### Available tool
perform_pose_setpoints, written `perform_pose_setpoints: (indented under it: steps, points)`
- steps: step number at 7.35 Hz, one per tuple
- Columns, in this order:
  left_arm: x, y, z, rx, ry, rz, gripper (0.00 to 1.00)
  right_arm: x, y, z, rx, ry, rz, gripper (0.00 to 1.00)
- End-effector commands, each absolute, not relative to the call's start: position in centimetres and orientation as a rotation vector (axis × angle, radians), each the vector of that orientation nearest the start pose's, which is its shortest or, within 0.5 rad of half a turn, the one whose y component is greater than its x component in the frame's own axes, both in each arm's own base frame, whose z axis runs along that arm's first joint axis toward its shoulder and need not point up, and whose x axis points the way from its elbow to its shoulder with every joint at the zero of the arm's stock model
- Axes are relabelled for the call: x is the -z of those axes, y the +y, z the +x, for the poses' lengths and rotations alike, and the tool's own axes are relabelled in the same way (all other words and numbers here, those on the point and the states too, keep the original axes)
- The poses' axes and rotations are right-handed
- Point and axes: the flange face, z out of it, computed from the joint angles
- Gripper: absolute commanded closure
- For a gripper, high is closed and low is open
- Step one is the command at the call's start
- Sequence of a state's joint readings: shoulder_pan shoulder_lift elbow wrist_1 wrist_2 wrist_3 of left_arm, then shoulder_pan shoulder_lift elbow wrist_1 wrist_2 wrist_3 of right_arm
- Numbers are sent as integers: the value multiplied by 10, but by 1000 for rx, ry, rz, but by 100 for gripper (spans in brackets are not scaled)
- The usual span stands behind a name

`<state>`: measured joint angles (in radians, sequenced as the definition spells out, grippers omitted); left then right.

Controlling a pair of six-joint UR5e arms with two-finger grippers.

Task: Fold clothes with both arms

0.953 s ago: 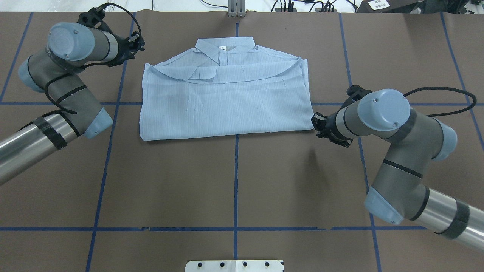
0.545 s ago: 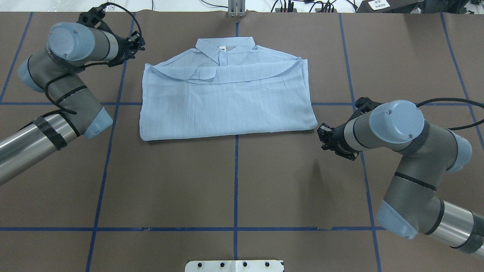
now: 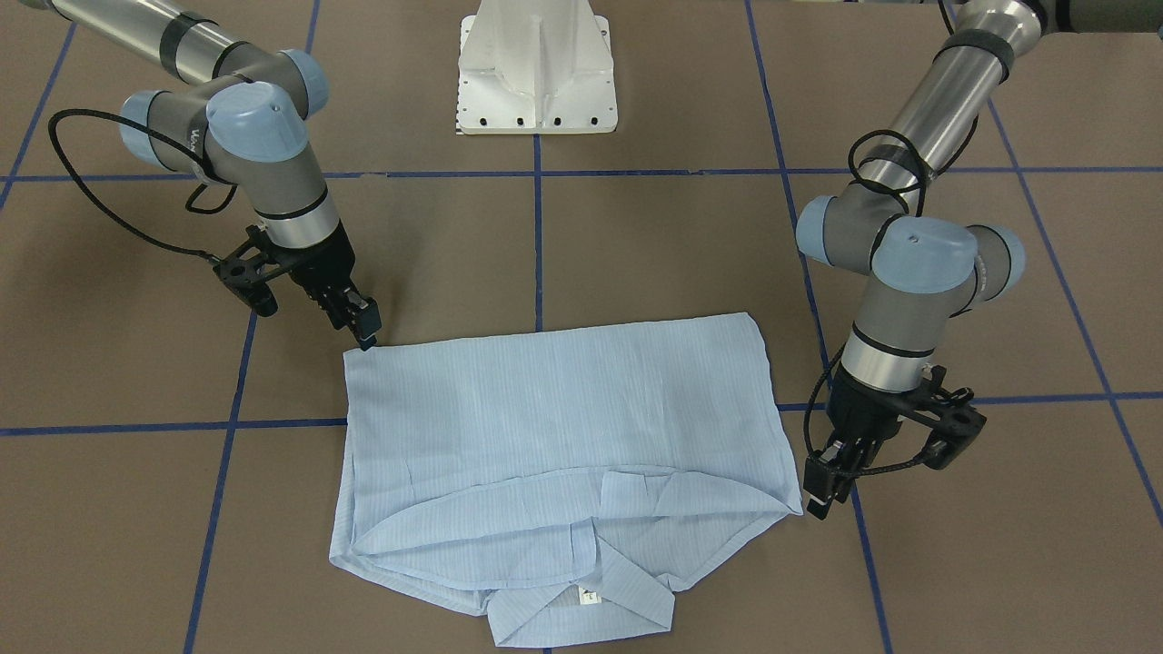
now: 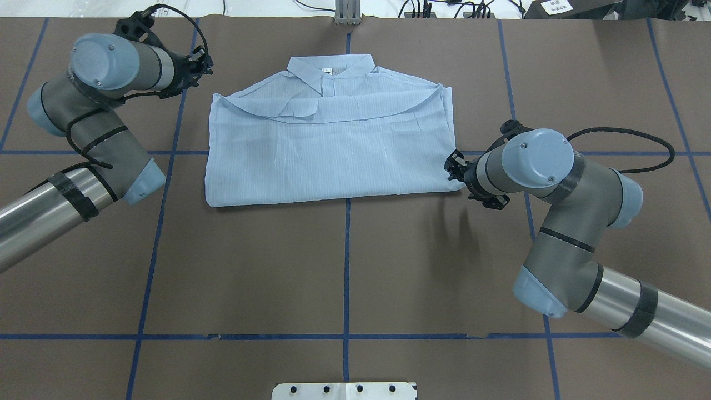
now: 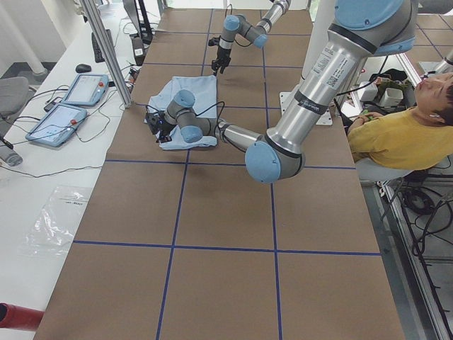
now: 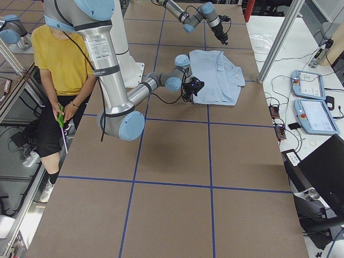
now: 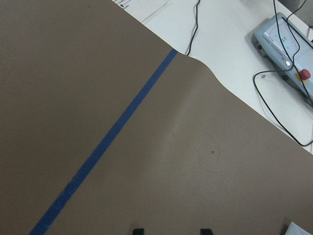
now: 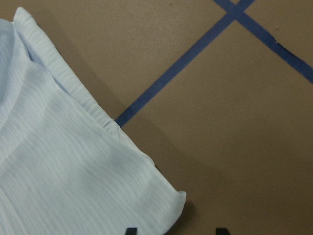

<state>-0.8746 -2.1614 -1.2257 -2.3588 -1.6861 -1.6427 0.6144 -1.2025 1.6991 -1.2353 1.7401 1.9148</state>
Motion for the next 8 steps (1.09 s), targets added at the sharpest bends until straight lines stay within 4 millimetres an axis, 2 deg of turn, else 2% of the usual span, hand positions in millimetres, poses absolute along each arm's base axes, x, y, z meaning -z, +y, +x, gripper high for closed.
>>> perform_pose_setpoints:
  steps: [1,2,3,4,7,8]
  points:
    - [-385,-656,390,799,1020,316,51,-372,-481,-470,-845,-840,-38,38]
    - [-384,-656,389,799,1020,316,51,-372,-482,-470,-844,-840,-36,39]
    - [-384,-656,389,799,1020,316,51,-371,-482,-471,-852,-842,-41,58]
    - [-388,-655,389,800,1015,313,51,-376,-481,-468,-842,-835,-45,100]
    - [-389,-655,389,800,1015,313,51,-376,-480,-468,-833,-834,-52,100]
    - [-388,-654,388,801,1018,314,51,-369,-477,-464,-822,-853,-73,100]
